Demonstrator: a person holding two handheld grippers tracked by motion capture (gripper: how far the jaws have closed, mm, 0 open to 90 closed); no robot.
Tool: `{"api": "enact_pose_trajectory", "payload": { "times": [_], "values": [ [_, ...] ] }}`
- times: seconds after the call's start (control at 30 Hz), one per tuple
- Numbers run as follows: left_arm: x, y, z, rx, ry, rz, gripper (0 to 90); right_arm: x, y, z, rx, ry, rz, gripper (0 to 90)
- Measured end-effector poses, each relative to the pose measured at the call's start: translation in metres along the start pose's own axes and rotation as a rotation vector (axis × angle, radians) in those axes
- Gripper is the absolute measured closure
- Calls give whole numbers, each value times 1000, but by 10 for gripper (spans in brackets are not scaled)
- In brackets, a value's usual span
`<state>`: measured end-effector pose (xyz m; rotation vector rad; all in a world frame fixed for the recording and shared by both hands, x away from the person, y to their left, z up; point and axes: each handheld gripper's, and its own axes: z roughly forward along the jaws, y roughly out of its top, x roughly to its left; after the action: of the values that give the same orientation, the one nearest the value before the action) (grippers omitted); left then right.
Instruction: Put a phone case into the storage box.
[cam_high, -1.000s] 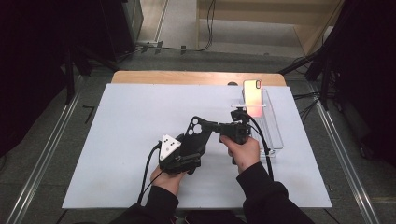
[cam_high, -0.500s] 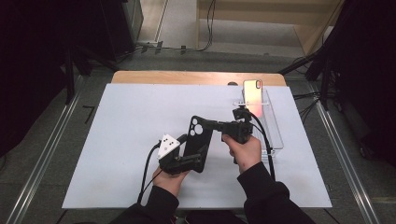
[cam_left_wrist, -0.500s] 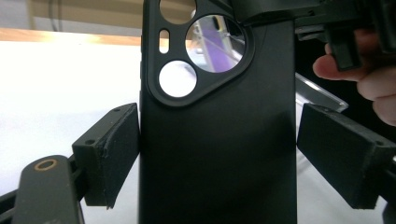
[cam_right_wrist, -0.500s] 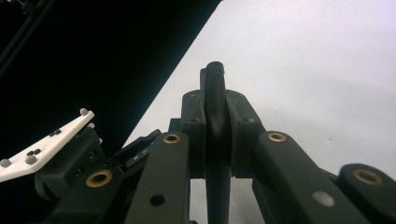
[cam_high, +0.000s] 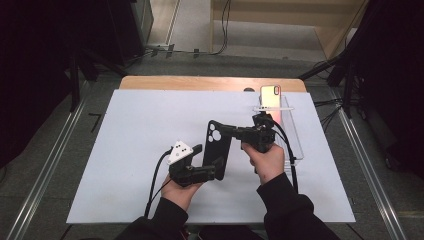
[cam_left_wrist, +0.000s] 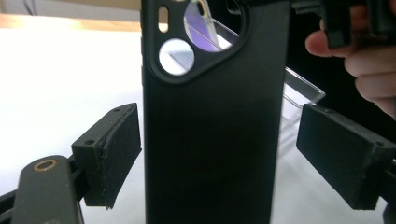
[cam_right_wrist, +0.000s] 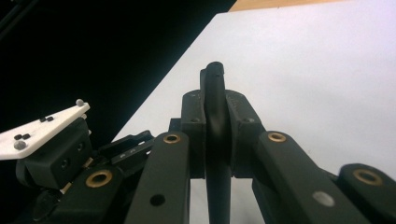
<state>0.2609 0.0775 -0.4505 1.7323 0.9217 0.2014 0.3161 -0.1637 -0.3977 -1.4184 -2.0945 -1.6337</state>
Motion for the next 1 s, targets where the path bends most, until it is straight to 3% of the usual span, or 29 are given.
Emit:
{"api": "enact_pose_trajectory", "payload": {
  "times": [0.23, 0.5, 0.77, 0.87, 1.0],
  "values": [
    [2, 9, -3, 80, -45, -10, 144, 5, 2, -6, -9, -29, -87, 775],
    [11, 21, -9, 127, -91, -24, 160, 6, 3, -10, 8, -36, -158, 775],
    [23, 33, -18, 155, -154, -2, 165, 6, 3, -15, 24, 12, -245, 774],
    [27, 37, -19, 188, -193, 10, 166, 7, 4, -17, 37, 25, -274, 775],
    [31, 40, -20, 243, -218, 55, 166, 6, 5, -18, 51, 56, -292, 774]
  ]
}}
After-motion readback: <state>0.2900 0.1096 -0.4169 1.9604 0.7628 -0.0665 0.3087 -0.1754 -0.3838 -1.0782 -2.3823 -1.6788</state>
